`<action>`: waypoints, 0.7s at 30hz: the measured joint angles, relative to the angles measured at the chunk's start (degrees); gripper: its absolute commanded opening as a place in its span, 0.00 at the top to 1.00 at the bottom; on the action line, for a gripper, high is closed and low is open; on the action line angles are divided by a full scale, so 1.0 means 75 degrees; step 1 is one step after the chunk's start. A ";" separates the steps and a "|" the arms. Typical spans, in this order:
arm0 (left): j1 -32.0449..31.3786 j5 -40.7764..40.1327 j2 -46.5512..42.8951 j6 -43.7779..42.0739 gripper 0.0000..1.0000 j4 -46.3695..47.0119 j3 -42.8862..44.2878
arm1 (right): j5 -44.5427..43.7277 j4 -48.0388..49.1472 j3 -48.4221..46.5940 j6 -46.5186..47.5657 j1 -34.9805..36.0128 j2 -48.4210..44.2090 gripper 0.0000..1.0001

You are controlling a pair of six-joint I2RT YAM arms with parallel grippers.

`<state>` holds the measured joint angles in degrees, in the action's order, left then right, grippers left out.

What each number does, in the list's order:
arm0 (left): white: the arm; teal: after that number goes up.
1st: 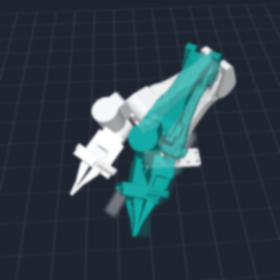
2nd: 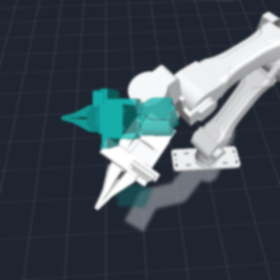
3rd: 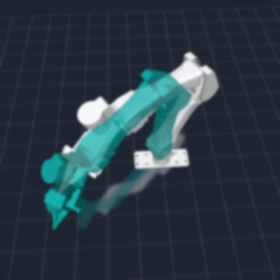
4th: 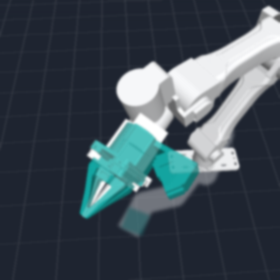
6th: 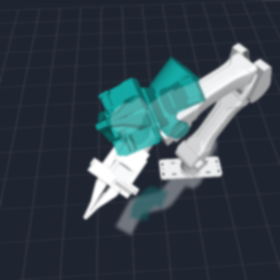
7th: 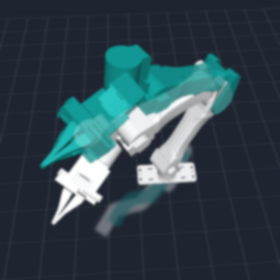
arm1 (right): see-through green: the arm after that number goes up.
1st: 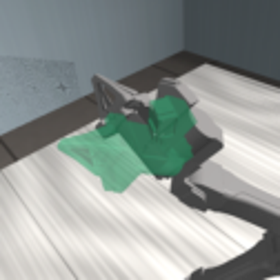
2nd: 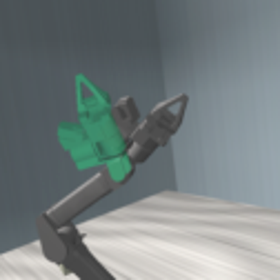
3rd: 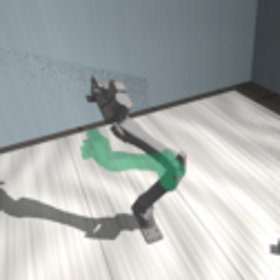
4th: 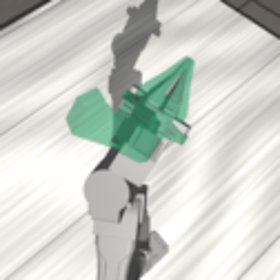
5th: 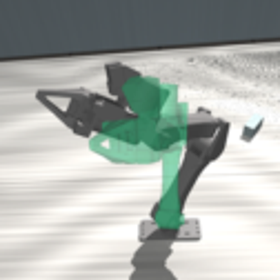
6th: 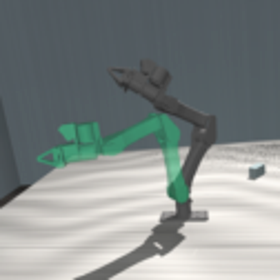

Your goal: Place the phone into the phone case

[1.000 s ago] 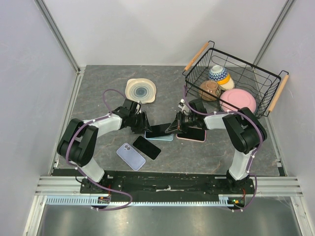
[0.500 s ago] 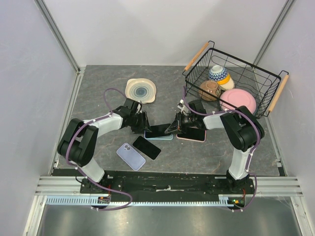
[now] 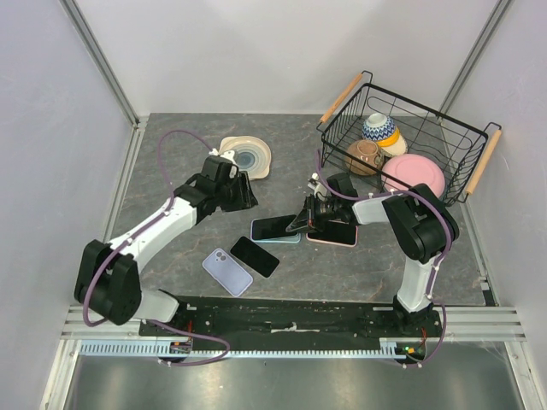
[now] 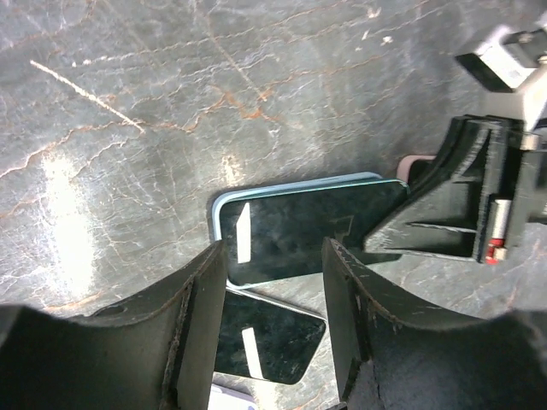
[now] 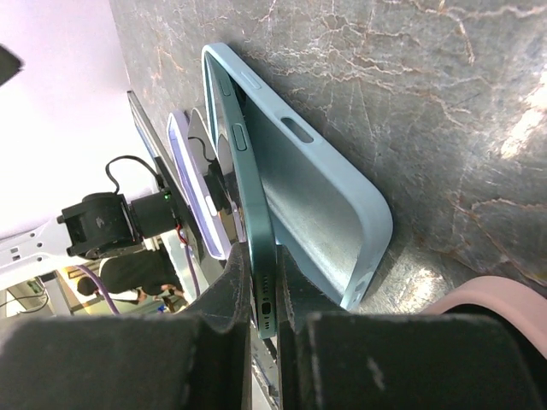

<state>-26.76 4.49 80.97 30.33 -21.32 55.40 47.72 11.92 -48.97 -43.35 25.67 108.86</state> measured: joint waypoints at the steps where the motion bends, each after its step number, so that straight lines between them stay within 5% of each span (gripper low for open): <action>1: -0.0006 -0.0006 -0.0152 -0.0023 0.44 0.0017 0.0006 | 0.0000 -0.0020 -0.0012 0.0015 0.0000 0.0006 1.00; 8: -0.0274 0.0073 -0.0236 -0.0047 0.49 0.0105 0.0006 | 0.0000 -0.0152 -0.0082 0.0111 0.0000 0.0038 1.00; 21: -0.1090 0.0638 0.1422 0.0041 0.59 0.0519 0.0262 | -0.0096 -0.0761 -0.0367 0.0475 0.0029 0.0061 0.95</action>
<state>-34.94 9.28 91.64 30.63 -17.43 57.36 47.00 6.22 -51.72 -39.79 25.89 109.32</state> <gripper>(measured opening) 0.418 0.120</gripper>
